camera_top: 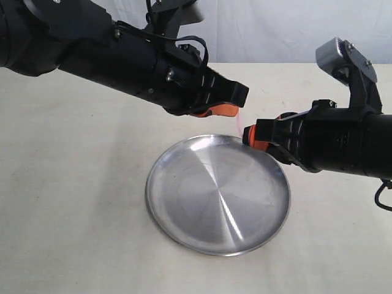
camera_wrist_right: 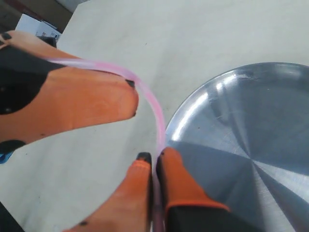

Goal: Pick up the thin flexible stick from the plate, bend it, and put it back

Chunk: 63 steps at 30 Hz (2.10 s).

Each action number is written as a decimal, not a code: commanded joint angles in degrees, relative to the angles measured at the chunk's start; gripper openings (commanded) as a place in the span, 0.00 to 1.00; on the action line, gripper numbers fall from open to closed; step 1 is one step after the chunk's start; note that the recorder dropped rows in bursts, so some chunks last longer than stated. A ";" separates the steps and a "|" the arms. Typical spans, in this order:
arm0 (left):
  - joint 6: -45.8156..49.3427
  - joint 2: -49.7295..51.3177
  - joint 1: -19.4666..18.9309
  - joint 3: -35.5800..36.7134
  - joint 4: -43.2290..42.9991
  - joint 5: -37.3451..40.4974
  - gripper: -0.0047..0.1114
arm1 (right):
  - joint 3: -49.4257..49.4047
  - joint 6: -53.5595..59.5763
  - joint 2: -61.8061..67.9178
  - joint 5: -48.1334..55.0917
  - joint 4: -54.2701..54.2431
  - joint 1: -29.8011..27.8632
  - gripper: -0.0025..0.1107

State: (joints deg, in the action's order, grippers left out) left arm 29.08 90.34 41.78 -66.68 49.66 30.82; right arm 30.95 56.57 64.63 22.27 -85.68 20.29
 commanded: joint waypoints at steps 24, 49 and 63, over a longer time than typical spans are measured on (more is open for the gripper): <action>0.71 2.03 0.66 -0.34 2.34 5.04 0.04 | 0.19 0.40 -0.11 -0.63 -3.29 0.49 0.01; 7.10 3.66 0.75 -0.34 9.26 7.13 0.04 | 0.19 0.40 -0.11 -3.76 -3.50 0.49 0.01; 7.10 3.66 0.75 -0.34 8.67 7.67 0.04 | 0.19 0.40 -0.11 -3.15 -3.48 0.49 0.01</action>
State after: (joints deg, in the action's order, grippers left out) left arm 35.79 93.30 41.78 -67.14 58.40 35.17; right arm 30.44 56.57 64.85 17.80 -87.41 20.29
